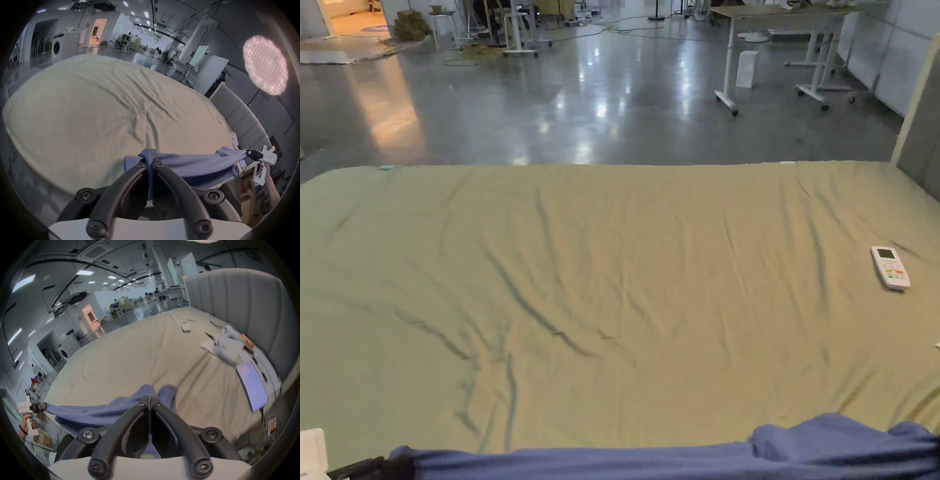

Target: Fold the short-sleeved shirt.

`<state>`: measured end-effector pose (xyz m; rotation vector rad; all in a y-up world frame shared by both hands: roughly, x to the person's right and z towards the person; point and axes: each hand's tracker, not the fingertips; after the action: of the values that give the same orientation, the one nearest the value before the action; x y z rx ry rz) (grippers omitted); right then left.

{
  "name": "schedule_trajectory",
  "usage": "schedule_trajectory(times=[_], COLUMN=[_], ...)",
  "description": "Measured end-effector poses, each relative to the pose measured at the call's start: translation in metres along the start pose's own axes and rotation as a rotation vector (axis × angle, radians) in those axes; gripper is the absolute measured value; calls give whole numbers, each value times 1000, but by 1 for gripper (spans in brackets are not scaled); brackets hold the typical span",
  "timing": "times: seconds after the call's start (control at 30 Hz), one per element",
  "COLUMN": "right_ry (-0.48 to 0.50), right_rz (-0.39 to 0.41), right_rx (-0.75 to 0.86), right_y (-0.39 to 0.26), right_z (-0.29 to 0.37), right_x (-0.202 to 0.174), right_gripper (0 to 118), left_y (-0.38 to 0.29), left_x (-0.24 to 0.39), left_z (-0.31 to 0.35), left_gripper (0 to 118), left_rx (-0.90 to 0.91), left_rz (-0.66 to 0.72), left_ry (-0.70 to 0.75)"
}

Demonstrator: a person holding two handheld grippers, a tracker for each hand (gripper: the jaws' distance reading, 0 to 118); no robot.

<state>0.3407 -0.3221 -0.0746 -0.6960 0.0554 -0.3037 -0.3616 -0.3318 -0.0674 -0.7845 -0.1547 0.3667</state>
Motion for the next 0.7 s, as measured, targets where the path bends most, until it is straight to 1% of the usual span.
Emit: schedule_trajectory(times=[0.07,0.17,0.27,0.3,0.33,0.37,0.4,0.43,0.47,0.53,0.6,0.63,0.7], right_ry=[-25,-62,-81,-87,-103,-129,-145,-155,-167,-172,-135,-127,-88], right_rz=[-37,-17,-24,-23,-14,6,25,42,41,11,16,30,61], right_rx=[-47,-71,-80,-81,-94,-115,-113,-87,-50,31,143,201,315], right_y=[-26,-54,-69,-72,-73,-74,-73,-71,-68,-56,-40,-31,-17], right_z=[0,-6,-16,-18,-22,-24,-22,-15,-13,11,40,56,86], right_x=[6,6,3,3,7,7,8,8,19,16,7,-3,-27], right_gripper=[1,1,2,2,7,23,47,64,62,63,64,68,70], left_y=[-18,-30,-33,-33,-32,-30,-27,-26,-20,-8,3,10,17], left_x=[-2,-3,-5,-12,-15,-17,-17,-14,-12,-3,20,34,66], left_z=[-10,-30,-43,-49,-52,-52,-48,-39,-27,-1,33,51,86], left_gripper=[5,5,7,7,15,32,54,75,78,78,78,78,78], left_rx=[-52,-65,-73,-90,-110,-118,-97,-56,-15,76,188,262,424], left_rz=[-1,-21,-25,-7,34,44,27,5,-12,-17,-55,-90,-153], left_ry=[28,47,60,85,123,154,166,182,180,164,142,137,117])
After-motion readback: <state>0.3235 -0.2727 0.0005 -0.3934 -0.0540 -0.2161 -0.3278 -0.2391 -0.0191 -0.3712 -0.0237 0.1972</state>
